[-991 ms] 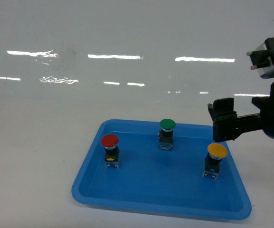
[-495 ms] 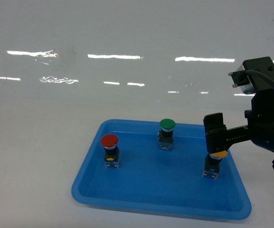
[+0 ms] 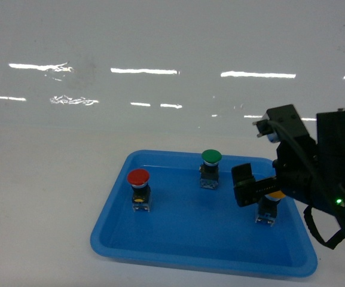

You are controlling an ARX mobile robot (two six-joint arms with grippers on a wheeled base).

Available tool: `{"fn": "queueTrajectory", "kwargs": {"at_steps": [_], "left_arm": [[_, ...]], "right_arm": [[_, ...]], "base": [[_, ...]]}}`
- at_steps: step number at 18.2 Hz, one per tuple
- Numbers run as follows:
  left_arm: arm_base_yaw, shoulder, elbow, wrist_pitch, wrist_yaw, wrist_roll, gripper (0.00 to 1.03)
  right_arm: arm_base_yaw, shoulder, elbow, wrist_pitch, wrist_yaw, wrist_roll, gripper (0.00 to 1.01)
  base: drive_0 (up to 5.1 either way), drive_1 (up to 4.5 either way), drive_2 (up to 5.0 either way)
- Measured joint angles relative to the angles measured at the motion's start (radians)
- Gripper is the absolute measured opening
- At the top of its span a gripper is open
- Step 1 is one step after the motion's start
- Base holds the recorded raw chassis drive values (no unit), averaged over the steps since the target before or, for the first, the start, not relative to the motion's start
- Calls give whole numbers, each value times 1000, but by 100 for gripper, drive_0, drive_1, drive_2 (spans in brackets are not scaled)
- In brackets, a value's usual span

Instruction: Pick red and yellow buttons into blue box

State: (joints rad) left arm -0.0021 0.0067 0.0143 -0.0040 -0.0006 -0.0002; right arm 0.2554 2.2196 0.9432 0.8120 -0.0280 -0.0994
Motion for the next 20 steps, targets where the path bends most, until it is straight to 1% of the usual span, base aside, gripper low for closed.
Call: {"fn": "queueTrajectory", "kwargs": {"at_steps": [3,5,7,9,11,13,20], "left_arm": [[0,0,0,0,1,0,98],[0,0,0,0,0,0,98],[0,0,0,0,1,0,98],[0,0,0,0,0,0,98],[0,0,0,0,0,0,98],[0,0,0,0,0,0,98],[0,0,0,0,0,0,98]], "right_arm": [[8,46,82,-29,-15,-7,98],[13,43,101,-34,-10,-6,98],[14,43,77,-37,14,-6,98],[13,36,33,-26,55,-6,98],[13,21,6,-29,56,-5,98],[13,16,-10,-9,61,-2,98],[14,18,-21,-23,60,2,98]], "base": [[0,0,0],[0,0,0],[0,0,0],[0,0,0],[0,0,0],[0,0,0],[0,0,0]]}}
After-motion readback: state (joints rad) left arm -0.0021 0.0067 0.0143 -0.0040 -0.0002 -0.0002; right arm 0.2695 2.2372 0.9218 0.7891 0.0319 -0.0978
